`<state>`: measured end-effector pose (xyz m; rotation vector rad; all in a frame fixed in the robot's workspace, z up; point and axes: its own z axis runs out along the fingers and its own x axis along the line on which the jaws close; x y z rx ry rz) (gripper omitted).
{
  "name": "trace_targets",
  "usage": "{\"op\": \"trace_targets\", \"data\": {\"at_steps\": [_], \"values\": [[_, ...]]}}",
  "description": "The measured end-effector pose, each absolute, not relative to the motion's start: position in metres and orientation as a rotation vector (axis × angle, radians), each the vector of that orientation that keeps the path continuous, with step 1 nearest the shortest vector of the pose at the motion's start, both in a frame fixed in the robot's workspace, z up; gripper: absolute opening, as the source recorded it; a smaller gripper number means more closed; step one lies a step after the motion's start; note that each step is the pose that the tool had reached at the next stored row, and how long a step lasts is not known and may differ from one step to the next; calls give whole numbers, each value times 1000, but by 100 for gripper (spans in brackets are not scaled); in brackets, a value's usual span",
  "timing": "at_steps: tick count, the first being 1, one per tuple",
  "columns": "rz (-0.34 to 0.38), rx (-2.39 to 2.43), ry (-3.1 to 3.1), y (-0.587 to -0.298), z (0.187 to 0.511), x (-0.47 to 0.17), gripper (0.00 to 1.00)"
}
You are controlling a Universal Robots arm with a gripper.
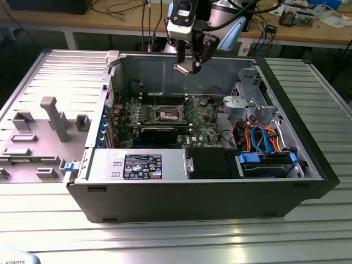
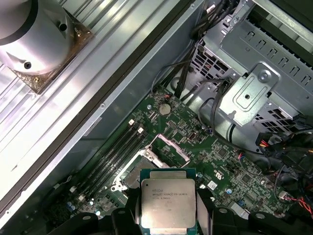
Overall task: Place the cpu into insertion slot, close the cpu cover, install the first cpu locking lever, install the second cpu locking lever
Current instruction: 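Place the cpu into insertion slot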
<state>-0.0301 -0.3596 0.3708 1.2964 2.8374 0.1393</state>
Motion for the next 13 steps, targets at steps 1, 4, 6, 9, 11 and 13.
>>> {"op": "trace_targets", "data": {"at_steps": [1,4,6,9,11,13], "values": [[139,1296,2837,-360,371,-30,54],[139,1296,2837,-360,371,-30,54],[139,1297,2837,-360,371,-30,54],[139,1297,2837,-360,371,-30,54],[139,1304,2834,-360,371,-30,54],[139,1320,2825,-360,371,-30,54]]}}
